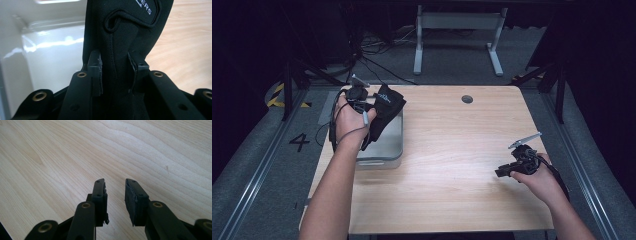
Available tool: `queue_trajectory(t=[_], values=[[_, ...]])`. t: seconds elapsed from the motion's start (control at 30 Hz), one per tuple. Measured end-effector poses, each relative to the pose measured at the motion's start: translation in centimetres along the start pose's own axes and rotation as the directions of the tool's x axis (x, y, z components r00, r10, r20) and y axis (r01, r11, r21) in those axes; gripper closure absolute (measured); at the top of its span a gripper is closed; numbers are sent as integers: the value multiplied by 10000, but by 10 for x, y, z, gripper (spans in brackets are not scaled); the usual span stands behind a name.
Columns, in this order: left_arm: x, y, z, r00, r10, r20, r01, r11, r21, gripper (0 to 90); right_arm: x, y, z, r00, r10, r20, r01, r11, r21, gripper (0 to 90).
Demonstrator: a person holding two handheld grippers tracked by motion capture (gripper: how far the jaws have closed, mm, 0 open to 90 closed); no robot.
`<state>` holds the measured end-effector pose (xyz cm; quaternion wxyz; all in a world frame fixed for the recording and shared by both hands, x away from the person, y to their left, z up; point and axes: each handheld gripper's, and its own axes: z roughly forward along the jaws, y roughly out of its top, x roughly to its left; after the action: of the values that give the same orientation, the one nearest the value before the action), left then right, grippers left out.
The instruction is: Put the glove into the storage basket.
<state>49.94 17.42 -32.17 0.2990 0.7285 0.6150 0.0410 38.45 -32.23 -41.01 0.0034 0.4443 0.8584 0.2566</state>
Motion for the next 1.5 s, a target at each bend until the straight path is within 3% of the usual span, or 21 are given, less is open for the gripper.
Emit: queue_trajectory(t=[0.4,0.63,0.93,1.27,1.43,1.5], values=[[16,-1,29,9938,-1010,-456,1029,9939,399,683,0,1,0,10000,-24,-24,23,10000,-23,698],[20,-4,44,9881,-1121,-1054,1207,9895,793,681,2,2,1,9999,-141,-33,141,9999,-19,690],[25,-6,66,9843,-1179,-1311,1356,9815,1355,681,4,1,-3,9999,-172,11,172,9998,-100,688],[24,-5,79,9817,-1105,-1550,1336,9800,1476,655,6,0,-8,9998,-222,12,222,9994,-253,684],[21,-6,77,9853,-458,-1647,681,9888,1327,456,5,1,-9,9996,-275,20,275,9992,-289,677],[20,-6,71,9856,-230,-1678,417,9932,1089,416,5,3,-8,9996,-266,10,266,9992,-294,675]])
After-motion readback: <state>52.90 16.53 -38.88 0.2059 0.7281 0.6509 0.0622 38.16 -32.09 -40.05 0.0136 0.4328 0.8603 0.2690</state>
